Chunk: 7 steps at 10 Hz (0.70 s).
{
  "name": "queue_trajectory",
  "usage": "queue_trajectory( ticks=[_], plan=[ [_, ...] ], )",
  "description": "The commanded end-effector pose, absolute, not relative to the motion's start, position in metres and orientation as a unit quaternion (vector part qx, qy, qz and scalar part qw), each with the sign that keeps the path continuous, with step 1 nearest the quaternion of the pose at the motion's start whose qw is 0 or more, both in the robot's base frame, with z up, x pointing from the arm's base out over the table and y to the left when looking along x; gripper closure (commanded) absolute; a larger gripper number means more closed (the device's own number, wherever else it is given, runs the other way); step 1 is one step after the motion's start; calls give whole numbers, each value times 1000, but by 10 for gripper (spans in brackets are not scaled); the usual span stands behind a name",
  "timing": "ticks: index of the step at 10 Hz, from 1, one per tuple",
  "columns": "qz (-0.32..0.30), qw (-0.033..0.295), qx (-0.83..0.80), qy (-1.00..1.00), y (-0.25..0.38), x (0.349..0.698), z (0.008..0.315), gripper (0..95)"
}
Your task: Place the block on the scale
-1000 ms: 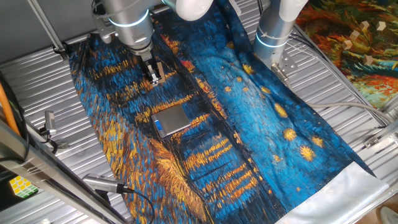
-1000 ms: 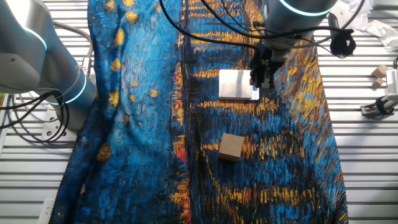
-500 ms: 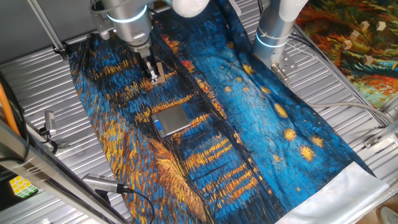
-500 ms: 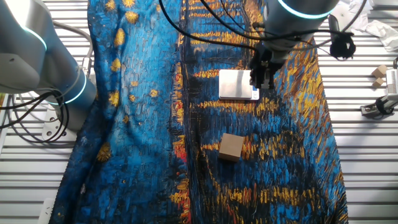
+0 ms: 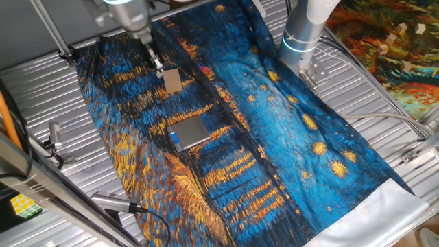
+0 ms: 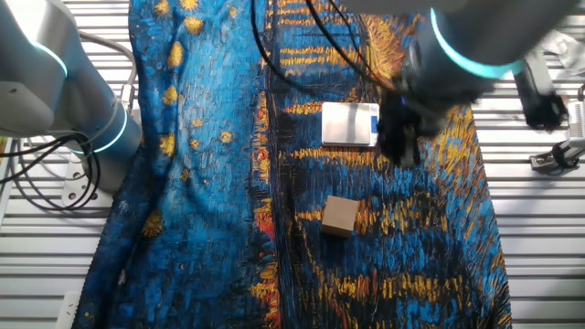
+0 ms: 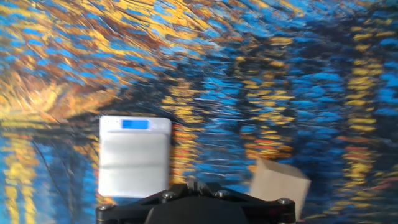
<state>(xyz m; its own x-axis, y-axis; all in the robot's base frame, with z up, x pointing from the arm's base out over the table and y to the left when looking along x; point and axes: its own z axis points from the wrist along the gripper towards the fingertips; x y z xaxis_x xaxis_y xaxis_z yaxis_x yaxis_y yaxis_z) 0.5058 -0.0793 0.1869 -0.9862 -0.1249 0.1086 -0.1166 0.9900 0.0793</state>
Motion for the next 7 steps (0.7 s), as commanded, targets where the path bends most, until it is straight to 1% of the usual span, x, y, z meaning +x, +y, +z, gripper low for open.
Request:
queue_trajectory(
  ticks=[1,2,5,7],
  plan=[
    [-34,43,69,-996,-97,499,167,950],
    [-35,40,69,-996,-103,498,165,950],
    [-33,53,78,-995,-119,507,180,950],
    [-34,58,78,-995,-121,507,182,950]
  ],
)
